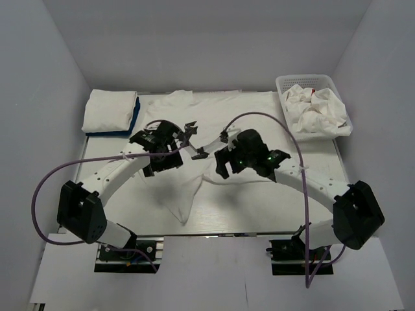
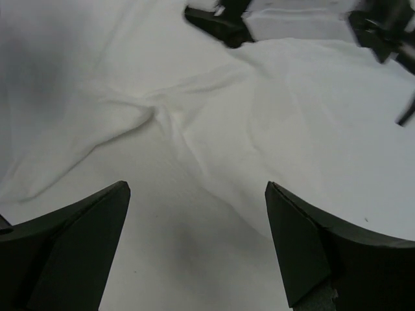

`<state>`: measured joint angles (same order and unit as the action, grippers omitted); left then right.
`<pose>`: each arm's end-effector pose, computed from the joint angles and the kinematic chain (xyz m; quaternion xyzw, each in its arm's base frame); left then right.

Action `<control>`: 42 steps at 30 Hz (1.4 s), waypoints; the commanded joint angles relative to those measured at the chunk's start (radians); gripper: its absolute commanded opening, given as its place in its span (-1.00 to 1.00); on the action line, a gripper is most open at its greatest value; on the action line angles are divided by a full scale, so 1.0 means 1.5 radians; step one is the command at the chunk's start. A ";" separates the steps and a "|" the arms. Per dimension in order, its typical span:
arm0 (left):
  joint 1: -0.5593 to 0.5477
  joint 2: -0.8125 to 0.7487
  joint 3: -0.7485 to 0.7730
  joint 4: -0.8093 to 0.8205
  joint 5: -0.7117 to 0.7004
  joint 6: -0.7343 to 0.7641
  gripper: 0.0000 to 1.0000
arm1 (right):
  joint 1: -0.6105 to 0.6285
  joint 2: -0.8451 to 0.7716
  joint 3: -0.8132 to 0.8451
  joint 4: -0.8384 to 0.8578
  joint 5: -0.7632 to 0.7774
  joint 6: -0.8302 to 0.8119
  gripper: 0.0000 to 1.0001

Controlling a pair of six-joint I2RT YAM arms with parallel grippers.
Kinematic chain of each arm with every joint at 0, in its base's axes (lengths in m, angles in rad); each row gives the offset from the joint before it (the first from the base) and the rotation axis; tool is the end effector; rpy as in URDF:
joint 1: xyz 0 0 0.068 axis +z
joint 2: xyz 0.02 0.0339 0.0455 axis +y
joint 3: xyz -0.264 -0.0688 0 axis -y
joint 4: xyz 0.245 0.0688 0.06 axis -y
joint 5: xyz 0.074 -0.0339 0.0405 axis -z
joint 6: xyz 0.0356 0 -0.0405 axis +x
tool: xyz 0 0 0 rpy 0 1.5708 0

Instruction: Fold and stack the t-shirts

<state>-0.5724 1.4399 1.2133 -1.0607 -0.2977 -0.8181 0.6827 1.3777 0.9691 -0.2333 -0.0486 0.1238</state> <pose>0.2309 -0.1364 0.2749 -0.1408 0.9691 0.0232 0.2013 0.2361 0.1942 0.2647 -0.2570 0.8561 0.1957 0.4034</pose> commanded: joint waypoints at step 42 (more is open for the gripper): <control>0.237 0.229 -0.088 0.314 0.200 0.142 0.94 | 0.170 0.324 0.103 0.237 -0.289 -0.369 -1.00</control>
<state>-0.2344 1.7493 1.0855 -0.6262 0.0090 -0.6231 0.9310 1.9495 1.1519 0.1261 -0.4320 -0.4488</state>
